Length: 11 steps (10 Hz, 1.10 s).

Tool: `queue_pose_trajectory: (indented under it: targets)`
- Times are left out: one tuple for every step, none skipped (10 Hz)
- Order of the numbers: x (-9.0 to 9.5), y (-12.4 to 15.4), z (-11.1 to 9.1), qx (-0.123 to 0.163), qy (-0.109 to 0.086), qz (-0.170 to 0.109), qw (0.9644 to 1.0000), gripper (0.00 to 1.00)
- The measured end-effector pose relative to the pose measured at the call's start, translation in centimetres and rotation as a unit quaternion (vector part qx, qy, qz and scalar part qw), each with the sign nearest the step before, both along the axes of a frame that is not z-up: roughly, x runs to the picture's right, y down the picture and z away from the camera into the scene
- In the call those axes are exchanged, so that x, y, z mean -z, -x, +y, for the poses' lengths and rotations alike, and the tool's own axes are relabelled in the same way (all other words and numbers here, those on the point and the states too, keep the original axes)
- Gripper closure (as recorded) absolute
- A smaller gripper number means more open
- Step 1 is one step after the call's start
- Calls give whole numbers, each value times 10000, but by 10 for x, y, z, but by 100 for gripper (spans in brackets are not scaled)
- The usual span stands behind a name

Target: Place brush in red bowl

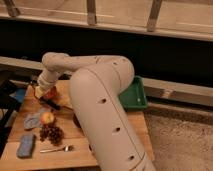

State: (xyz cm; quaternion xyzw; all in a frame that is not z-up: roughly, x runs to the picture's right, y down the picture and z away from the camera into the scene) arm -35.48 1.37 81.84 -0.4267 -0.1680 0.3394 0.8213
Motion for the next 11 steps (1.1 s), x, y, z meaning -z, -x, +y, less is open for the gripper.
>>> queue_pose_trajectory:
  targets:
    - [-1,-2,-1,-11,-3,12,10000,87]
    - [-1,-3,-1,-12,-4,17,10000,87]
    - [-1,-2,0,0,4,12,10000,87]
    - [-1,-2,1,36,33,46,10000,87]
    - [-4,-7,5,104,135,160,9997,87]
    - [-9,-12,9,155,218,267,9993,87]
    - [-13,-17,11,220,291,384,9986,87]
    - [-17,-21,14,286,366,490,9977,87]
    - [-20,-24,17,354,441,586,9967,87]
    - [-23,-28,19,392,493,670,9958,87]
    - [-26,-34,20,404,549,764,9947,87]
